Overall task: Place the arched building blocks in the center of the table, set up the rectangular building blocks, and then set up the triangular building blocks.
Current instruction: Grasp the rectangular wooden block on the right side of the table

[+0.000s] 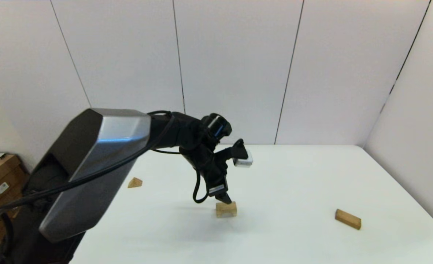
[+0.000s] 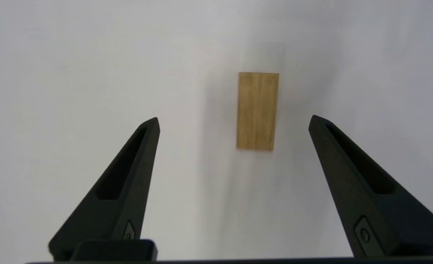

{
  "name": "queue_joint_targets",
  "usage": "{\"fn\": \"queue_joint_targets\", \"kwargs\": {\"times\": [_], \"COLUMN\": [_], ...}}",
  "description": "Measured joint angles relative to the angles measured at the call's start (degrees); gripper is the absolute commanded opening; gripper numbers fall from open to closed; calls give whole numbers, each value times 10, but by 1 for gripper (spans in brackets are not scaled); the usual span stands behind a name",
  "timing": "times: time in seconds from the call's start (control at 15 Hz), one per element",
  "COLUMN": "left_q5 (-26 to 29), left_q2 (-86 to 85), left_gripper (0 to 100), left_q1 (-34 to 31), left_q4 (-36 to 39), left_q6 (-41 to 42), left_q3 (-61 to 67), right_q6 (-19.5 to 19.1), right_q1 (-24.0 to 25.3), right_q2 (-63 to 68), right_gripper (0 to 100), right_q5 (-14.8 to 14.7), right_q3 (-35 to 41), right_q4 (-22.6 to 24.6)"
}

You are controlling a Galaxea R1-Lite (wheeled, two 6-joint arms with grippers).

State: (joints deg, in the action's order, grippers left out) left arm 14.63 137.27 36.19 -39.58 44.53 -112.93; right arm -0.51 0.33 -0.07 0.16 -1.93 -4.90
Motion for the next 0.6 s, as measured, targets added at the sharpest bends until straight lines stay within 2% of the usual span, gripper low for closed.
{"fn": "queue_joint_targets", "kwargs": {"times": [0.4, 0.6], "left_q5": [-4, -21], "left_q2": [-224, -367], "left_gripper": [100, 100], "left_q1": [-10, -14], "left_q4": [-20, -54], "left_q6": [-122, -193], "left_q3": [1, 12], "right_q6": [0, 0], "right_q1": [0, 0], "right_q2": [0, 0], "right_gripper": [100, 100], "right_q5": [0, 0], "right_q3": [0, 0], "right_q4": [0, 0]}}
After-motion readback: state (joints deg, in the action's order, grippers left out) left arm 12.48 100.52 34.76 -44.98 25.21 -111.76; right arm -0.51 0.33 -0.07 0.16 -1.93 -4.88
